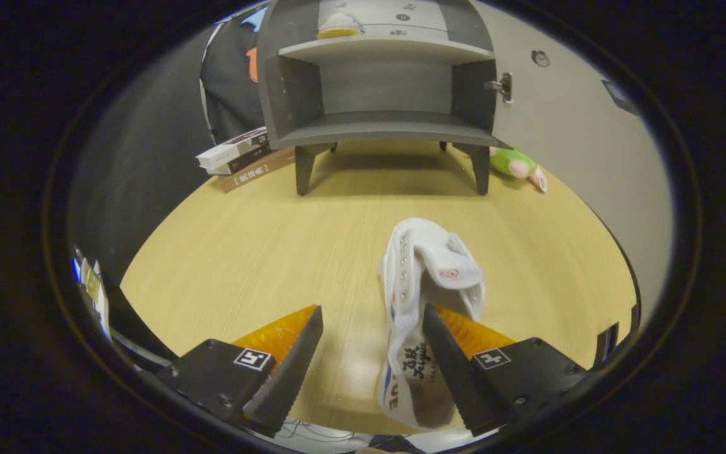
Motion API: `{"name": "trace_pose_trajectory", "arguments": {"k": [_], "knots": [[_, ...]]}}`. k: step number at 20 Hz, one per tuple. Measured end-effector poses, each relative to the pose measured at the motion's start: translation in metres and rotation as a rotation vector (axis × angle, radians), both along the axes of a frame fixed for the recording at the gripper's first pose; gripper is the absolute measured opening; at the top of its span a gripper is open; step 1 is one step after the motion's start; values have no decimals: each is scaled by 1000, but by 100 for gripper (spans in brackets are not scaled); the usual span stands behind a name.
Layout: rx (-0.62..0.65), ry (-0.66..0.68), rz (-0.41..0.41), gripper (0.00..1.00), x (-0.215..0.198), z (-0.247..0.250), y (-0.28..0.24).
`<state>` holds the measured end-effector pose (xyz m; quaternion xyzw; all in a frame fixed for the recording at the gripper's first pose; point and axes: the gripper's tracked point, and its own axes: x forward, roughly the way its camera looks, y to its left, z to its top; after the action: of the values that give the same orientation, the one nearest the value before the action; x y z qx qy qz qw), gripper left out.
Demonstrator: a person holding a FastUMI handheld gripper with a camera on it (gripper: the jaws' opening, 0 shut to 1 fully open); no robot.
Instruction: Open the shoe cabinet door, grab the shoes and put them into the shoe cabinet, then close the shoe cabinet door.
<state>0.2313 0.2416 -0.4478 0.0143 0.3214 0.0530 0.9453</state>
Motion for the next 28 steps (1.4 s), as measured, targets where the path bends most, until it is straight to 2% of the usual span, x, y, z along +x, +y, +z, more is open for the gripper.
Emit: {"name": "trace_pose_trajectory", "arguments": {"k": [4,6,8,9,10,12,13,18,20,22,28], "knots": [[11,-12,40,100,24,-1,2],[19,2,51,97,24,-3,-1],[19,-3,49,82,26,-5,-8],[26,-7,41,64,27,-4,-12],[20,-12,16,57,29,-4,-21],[54,-4,37,17,25,-2,-20],[43,-3,50,11,29,-2,-21],[-14,-35,55,8,22,27,-23],[8,-60,63,8,22,52,-18],[43,-90,62,8,26,83,-15],[21,-226,38,8,51,199,-26]]}}
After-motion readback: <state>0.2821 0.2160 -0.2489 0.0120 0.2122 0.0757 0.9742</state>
